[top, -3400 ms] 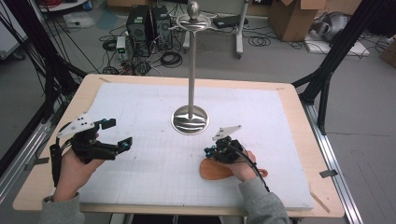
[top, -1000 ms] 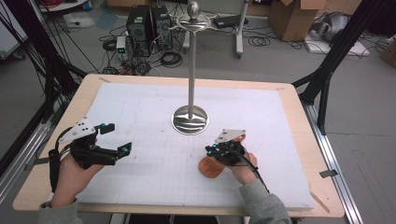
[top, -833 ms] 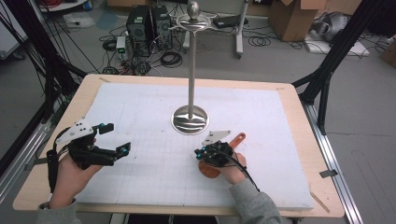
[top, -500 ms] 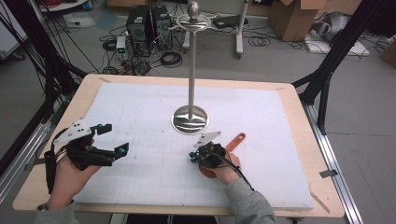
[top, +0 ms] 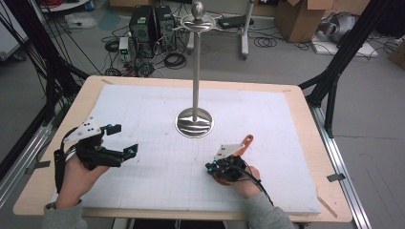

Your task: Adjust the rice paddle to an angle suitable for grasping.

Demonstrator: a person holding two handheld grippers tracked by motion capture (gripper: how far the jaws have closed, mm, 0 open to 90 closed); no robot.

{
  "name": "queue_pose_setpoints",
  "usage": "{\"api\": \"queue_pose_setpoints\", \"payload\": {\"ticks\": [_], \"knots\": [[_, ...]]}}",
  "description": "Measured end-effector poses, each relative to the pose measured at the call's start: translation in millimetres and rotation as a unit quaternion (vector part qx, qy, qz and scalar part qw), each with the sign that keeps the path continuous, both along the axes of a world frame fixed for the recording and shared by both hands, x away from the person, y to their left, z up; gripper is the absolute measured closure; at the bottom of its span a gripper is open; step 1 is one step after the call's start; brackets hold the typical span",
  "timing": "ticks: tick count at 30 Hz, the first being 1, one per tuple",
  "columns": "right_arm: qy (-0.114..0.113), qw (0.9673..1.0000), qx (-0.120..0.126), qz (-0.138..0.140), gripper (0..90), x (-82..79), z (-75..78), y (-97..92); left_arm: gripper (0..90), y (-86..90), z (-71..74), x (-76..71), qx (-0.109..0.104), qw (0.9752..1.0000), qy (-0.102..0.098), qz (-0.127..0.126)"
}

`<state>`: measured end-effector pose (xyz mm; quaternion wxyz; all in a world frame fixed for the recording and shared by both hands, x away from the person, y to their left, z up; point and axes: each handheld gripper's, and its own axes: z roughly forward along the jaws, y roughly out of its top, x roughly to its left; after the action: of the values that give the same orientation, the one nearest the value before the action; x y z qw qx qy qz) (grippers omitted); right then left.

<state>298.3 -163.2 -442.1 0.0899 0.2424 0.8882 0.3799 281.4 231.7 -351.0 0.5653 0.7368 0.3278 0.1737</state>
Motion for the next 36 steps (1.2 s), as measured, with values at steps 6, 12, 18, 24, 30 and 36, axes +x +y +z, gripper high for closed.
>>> {"api": "queue_pose_setpoints", "payload": {"ticks": [6, 12, 18, 24, 30, 36], "knots": [[0.002, 1.0000, 0.001, 0.001, 90.0, -17.5, 0.1, -24.1, 1.8, -6.9, -0.8, 4.2, 0.002, 1.0000, 0.003, -0.008], [0.003, 1.0000, -0.002, -0.005, 90.0, -38.7, 0.9, -55.5, 1.8, -12.6, -2.8, 7.7, 0.006, 0.9999, 0.006, -0.013], [0.009, 0.9998, 0.005, -0.016, 90.0, -57.3, 0.4, -88.3, 1.8, -17.8, -3.9, 8.9, 0.008, 0.9998, 0.009, -0.019], [0.010, 0.9997, 0.017, -0.016, 90.0, -61.8, 0.7, -106.0, 1.8, -20.5, -4.6, 9.7, 0.009, 0.9997, 0.010, -0.021], [-0.017, 0.9968, 0.058, -0.052, 90.0, -48.1, 17.6, -127.2, 1.8, -20.1, -5.0, 10.1, 0.008, 0.9997, 0.010, -0.021], [-0.026, 0.9912, 0.043, -0.123, 90.0, -19.9, 18.4, -155.1, 1.8, -17.9, -4.7, 8.1, 0.008, 0.9998, 0.009, -0.018]]}}
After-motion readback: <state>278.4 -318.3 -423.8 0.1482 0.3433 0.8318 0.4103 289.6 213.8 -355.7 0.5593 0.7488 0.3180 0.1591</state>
